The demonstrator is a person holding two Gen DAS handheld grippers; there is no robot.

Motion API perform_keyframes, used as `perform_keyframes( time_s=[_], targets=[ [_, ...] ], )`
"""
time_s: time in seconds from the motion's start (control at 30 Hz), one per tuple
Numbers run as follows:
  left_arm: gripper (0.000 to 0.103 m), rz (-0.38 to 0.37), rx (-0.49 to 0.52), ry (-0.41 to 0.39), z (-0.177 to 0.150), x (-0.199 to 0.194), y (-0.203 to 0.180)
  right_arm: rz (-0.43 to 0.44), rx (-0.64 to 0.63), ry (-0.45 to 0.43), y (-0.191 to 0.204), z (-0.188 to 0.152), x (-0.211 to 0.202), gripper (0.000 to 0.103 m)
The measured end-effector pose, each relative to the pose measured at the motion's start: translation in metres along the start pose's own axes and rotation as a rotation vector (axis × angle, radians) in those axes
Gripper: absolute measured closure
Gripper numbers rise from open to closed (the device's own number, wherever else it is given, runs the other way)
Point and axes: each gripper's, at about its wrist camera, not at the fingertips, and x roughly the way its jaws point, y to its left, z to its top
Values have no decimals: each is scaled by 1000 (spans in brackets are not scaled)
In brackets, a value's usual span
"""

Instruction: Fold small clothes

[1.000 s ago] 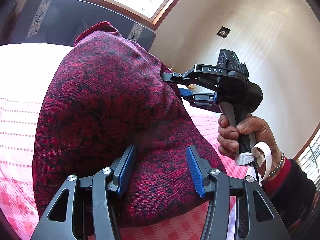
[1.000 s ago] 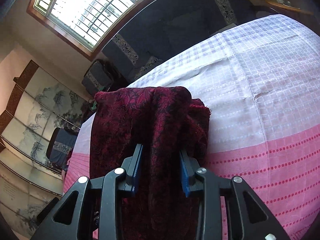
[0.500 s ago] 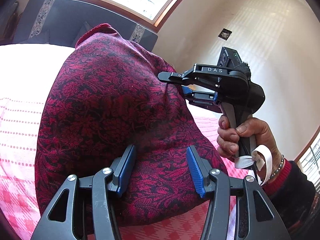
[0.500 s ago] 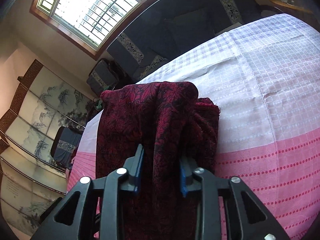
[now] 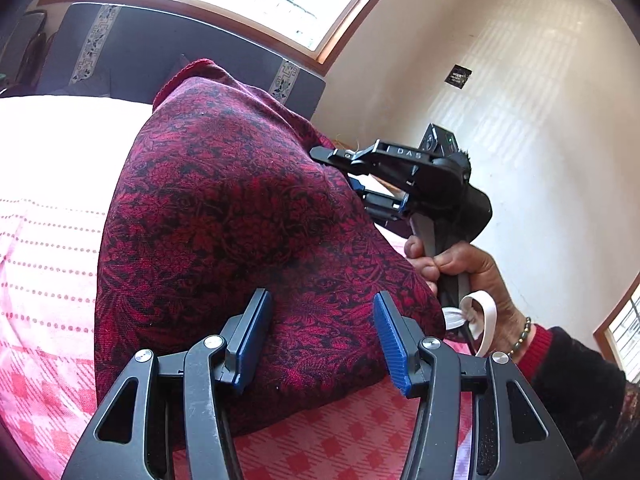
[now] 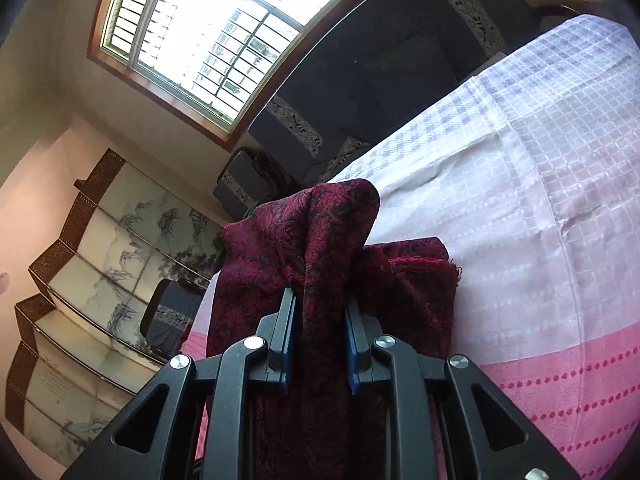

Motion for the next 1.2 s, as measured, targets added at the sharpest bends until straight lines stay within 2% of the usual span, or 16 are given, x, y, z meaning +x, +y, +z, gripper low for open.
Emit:
perform_keyframes(
  time_s=[0.07, 0.13, 0.2, 0.33, 0.4, 0.53, 0.63, 0.7, 0.73, 0.77, 0.8, 0.93, 1.0, 1.03, 1.1, 1.2],
  targets=[
    [49, -10, -8, 1, 1, -2, 2, 36, 27, -6, -9, -5, 1, 84],
    [49, -5, -5, 11, 3, 0, 3, 18, 20, -11, -12, -8, 1, 83],
    [49, -2, -4, 19, 6, 1, 3, 38, 30, -23, -11, -8, -3, 78],
    [48, -6, -14, 19, 11, 2, 6, 60, 30, -80, -1, -12, -33, 58],
    [48, -7, -14, 18, 11, 2, 7, 67, -1, -91, 8, -23, -56, 56],
    [48, -8, -14, 18, 11, 3, 6, 37, -87, 10, 24, -62, -82, 55],
    [48, -5, -13, 17, 10, 3, 6, -49, -113, 85, 22, -96, -84, 55],
    [48, -1, -11, 17, 10, 3, 4, -51, -101, 109, 18, -110, -80, 56],
    [48, 1, -11, 17, 10, 3, 4, -57, -92, 118, 17, -115, -77, 63],
    [48, 1, -12, 16, 10, 2, 4, -52, -91, 117, 17, -118, -75, 87],
    [48, 0, -13, 16, 10, 2, 4, -42, -94, 101, 19, -121, -76, 96],
    [48, -6, -14, 20, 9, 3, 4, -95, -116, 10, 23, -129, -91, 96],
    [47, 5, -2, 34, 8, 5, 2, -131, -36, 51, -5, -135, -81, 97],
    [47, 11, 5, 35, 8, 5, 1, -95, 20, 67, -14, -137, -80, 97],
    [45, 22, 13, 40, 8, 6, -1, -121, -45, 57, -5, -136, -82, 97],
    [45, 53, 32, 47, 9, 7, -5, -126, -60, 76, -2, -137, -77, 95]
  ],
)
